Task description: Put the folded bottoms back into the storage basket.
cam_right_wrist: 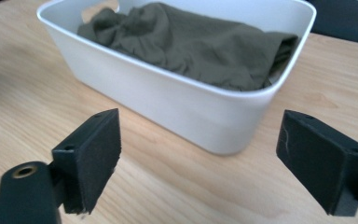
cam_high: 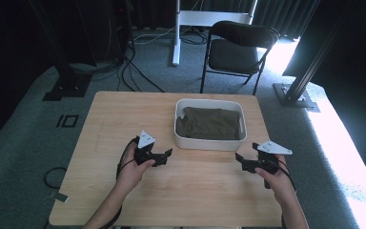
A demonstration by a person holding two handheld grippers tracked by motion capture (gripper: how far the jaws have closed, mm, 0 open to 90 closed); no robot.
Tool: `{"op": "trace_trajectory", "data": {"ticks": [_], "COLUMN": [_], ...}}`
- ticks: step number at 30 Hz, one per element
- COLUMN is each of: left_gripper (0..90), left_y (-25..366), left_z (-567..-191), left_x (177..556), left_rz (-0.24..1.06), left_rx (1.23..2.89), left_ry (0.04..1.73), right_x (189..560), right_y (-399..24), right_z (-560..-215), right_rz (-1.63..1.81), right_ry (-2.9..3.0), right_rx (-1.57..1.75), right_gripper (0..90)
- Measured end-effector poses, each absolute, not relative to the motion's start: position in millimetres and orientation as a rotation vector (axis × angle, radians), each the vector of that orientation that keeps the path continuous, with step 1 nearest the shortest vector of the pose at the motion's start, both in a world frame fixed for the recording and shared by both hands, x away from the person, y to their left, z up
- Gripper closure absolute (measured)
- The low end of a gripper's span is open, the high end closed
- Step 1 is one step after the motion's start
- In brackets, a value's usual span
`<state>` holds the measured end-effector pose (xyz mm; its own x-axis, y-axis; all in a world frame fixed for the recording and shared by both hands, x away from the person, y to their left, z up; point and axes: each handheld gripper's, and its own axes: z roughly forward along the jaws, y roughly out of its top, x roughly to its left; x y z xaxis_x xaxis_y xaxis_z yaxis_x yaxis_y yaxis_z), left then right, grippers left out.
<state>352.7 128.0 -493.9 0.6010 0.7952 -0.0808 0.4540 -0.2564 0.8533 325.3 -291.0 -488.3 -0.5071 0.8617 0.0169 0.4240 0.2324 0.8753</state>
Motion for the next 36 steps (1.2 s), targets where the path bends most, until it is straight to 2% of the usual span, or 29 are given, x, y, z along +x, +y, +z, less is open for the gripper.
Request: {"op": "trace_trajectory", "data": {"ticks": [16, 28, 36], "left_gripper": [15.7, 15.8, 15.9], "left_y": [159, 185, 224], "left_z": [-522, -534, -538], "left_x": [342, 334, 323], "left_rz": [0.482, 0.487, 0.519], "left_rx": [1.952, 1.972, 1.976], "left_ry": [1.074, 1.151, 1.307], "right_x": [315, 308, 305], "right_y": [-312, -320, -323], "right_z": [-533, -542, -548], "right_rz": [1.024, 0.978, 0.941], "right_ry": [2.033, 1.999, 1.971], "right_rx": [1.328, 1.380, 1.425], "right_gripper": [12.4, 12.2, 11.9]}}
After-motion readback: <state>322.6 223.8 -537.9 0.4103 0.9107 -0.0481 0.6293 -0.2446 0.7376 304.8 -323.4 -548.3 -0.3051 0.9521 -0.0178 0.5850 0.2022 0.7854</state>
